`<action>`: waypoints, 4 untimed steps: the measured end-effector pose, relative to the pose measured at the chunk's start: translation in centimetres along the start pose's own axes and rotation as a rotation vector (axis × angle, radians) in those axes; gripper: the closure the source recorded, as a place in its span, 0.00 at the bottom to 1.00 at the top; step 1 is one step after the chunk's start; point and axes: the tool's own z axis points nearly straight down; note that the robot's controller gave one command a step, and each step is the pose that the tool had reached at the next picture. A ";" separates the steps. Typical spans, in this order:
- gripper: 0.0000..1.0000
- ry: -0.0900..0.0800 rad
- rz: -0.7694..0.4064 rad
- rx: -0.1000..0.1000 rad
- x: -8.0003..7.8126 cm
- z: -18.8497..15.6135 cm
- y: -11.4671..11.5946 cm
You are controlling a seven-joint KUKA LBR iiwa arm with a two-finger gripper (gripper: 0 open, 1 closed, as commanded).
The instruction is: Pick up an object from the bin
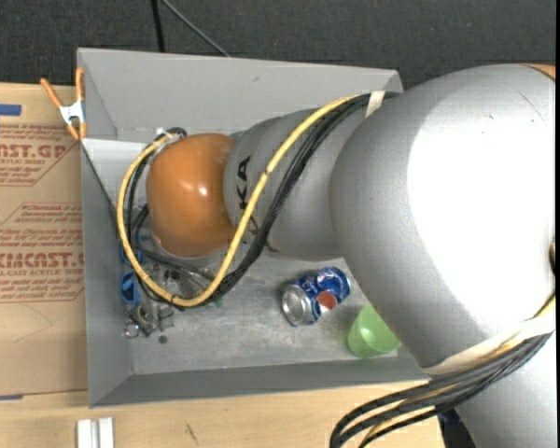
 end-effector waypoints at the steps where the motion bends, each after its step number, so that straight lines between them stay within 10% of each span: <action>1: 1.00 -0.005 0.009 0.002 -0.8 -4.7 -2.2; 2: 0.00 -0.001 0.008 0.001 -0.7 -4.4 -2.1; 3: 0.00 0.004 -0.012 -0.001 2.4 1.7 0.8; 4: 1.00 -0.001 -0.010 0.001 2.1 1.2 0.6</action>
Offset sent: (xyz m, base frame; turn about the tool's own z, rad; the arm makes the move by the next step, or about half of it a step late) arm 0.0137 -0.0175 0.0442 0.0077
